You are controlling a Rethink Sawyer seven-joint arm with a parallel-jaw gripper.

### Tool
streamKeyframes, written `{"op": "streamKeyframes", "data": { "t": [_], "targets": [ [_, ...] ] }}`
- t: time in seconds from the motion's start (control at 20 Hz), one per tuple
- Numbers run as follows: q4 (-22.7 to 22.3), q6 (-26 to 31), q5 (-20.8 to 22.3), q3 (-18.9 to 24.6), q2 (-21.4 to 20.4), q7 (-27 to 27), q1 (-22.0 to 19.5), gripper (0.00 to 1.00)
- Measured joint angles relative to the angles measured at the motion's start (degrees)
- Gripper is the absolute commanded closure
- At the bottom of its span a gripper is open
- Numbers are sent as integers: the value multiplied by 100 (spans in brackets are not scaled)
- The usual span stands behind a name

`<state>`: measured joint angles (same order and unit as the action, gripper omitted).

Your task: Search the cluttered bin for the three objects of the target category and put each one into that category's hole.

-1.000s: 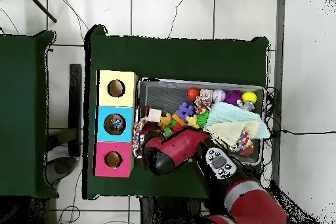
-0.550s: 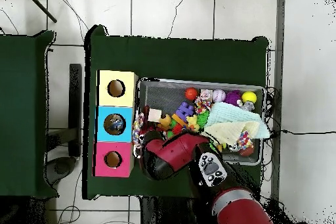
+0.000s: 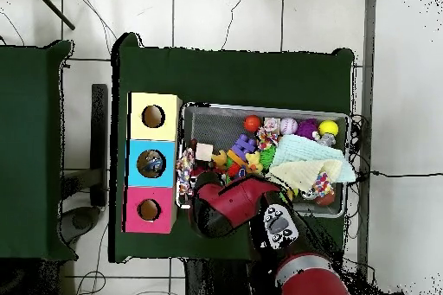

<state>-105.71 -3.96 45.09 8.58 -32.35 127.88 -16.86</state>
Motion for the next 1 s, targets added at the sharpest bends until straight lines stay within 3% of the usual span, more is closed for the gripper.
{"op": "streamKeyframes", "data": {
  "t": [0.55,0.75,1.0],
  "targets": [
    [235,152,-652,-753,67,0,616,0],
    [461,47,-1048,-1263,323,0,931,0],
    [546,-113,-1382,-1602,455,0,1146,0]
  ]
}}
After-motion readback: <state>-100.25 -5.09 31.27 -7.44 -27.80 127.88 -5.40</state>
